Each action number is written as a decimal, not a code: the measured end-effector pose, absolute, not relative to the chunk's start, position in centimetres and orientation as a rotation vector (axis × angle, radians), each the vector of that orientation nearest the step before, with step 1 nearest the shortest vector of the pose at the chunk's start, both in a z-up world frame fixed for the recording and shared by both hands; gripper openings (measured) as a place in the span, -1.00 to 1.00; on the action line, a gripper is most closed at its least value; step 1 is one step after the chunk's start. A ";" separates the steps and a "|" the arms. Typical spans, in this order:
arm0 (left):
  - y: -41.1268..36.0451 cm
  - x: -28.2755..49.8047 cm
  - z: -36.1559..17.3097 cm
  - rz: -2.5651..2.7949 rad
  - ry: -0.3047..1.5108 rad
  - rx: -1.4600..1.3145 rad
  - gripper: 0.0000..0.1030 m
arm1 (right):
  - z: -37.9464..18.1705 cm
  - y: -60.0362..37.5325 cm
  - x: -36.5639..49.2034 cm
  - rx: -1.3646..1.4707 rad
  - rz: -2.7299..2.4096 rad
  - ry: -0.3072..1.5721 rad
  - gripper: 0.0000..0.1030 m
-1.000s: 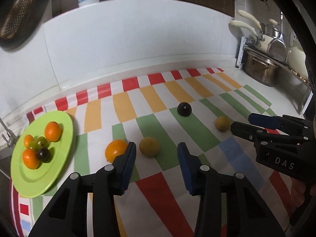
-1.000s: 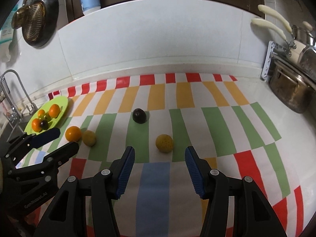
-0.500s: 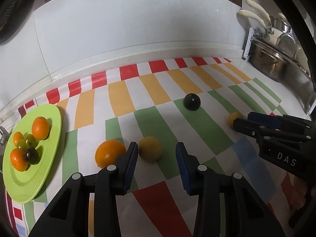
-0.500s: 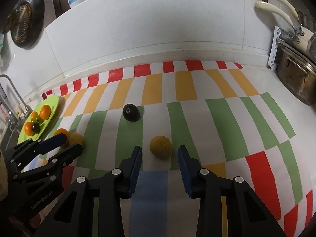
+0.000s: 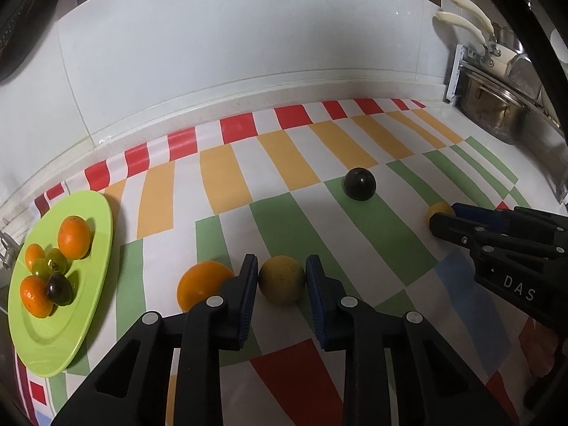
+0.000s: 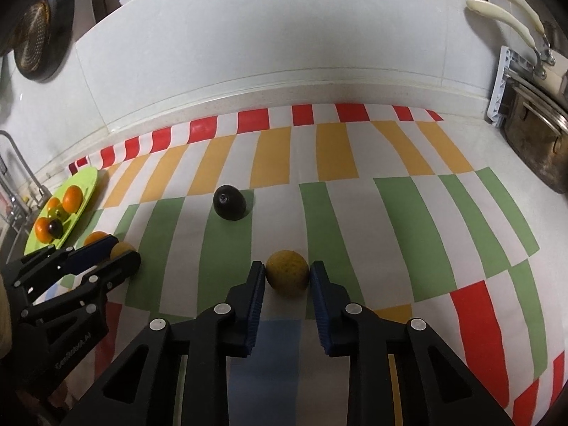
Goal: Organize fruits
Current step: 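Close the left tool on its yellow fruit while the right tool grasps the other yellow fruit, then carry the yellow fruit in the left tool while the right tool carries its fruit to the plate, then open the left tool on the plate while the right tool releases its yellow fruit there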
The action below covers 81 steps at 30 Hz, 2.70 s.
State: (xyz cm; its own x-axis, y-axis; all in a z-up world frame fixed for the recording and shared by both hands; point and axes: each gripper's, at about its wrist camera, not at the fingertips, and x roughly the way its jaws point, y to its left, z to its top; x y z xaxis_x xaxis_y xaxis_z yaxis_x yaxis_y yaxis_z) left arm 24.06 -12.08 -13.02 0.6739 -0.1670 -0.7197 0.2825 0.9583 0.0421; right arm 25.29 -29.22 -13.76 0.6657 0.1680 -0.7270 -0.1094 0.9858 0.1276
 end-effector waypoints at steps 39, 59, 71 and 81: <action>-3.2 15.7 -3.3 -0.130 0.567 0.015 -0.46 | -4.2 -19.8 18.8 -0.035 0.383 0.555 -0.47; 4.5 14.9 -2.7 0.082 0.511 -0.001 -0.46 | -2.6 -11.3 20.3 -0.111 0.583 0.507 -0.47; 9.1 16.5 -5.3 0.168 0.560 -0.051 -0.46 | -5.0 -6.1 23.7 -0.160 0.626 0.577 -0.47; 12.0 19.2 -8.2 0.182 0.623 -0.083 -0.46 | -7.6 -2.7 26.4 -0.183 0.646 0.652 -0.47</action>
State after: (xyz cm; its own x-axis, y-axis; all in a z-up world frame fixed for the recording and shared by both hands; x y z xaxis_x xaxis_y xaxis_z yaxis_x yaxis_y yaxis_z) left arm 19.18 12.01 -8.25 0.7967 0.1445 -0.5869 -0.1942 0.9807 -0.0222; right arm 26.45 -2.65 -7.65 0.6087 0.5001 -0.6159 -0.6111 0.7906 0.0380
